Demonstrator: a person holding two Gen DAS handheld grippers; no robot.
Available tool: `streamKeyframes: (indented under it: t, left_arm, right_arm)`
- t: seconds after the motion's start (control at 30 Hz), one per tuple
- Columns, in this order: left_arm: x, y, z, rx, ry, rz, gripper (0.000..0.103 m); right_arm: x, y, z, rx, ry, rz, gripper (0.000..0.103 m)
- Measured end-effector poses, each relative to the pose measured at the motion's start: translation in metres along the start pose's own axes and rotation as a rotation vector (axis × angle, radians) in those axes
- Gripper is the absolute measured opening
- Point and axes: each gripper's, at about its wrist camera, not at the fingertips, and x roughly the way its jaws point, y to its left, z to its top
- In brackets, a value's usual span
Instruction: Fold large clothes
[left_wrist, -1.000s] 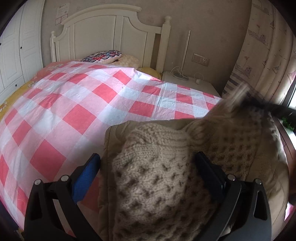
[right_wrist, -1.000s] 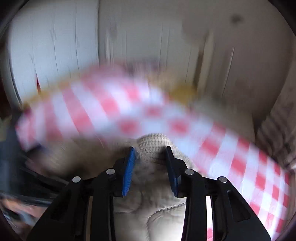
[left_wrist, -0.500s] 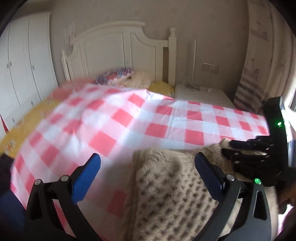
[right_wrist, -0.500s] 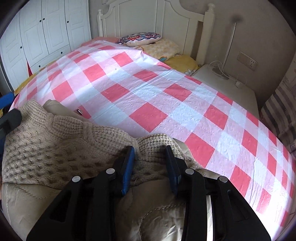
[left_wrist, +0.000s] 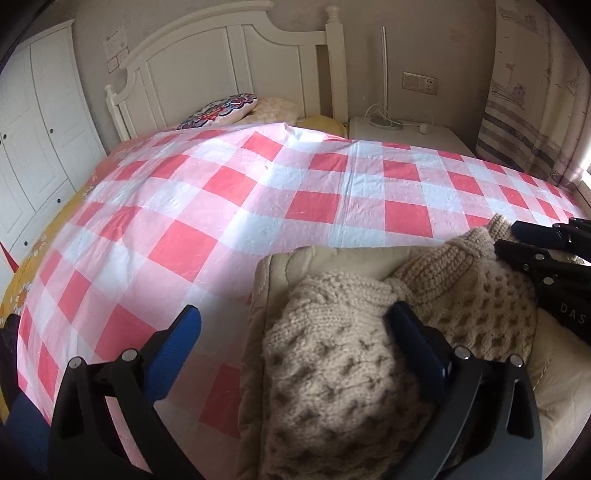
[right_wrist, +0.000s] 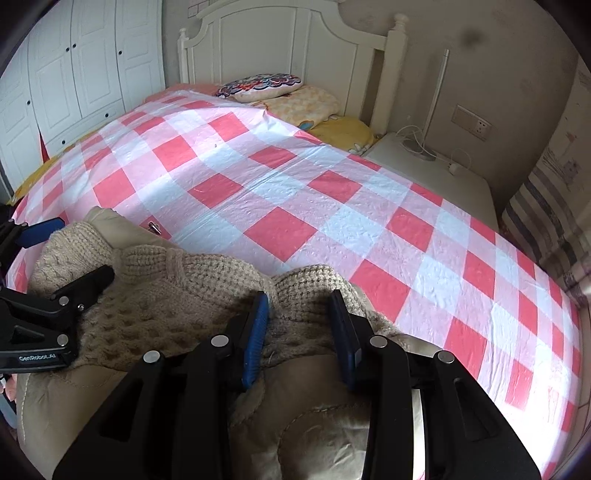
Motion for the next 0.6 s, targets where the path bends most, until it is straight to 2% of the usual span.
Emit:
streamKeyframes:
  t: [0.53, 0.6]
  left_arm:
    - [0.003, -0.001, 0.002, 0.001, 0.001, -0.005, 0.101]
    - [0.004, 0.000, 0.003, 0.007, 0.016, -0.032, 0.101]
  right_arm:
    - [-0.006, -0.003, -0.005, 0.037, -0.036, -0.013, 0.035]
    - [-0.011, -0.004, -0.008, 0.047, -0.041, -0.022, 0.035]
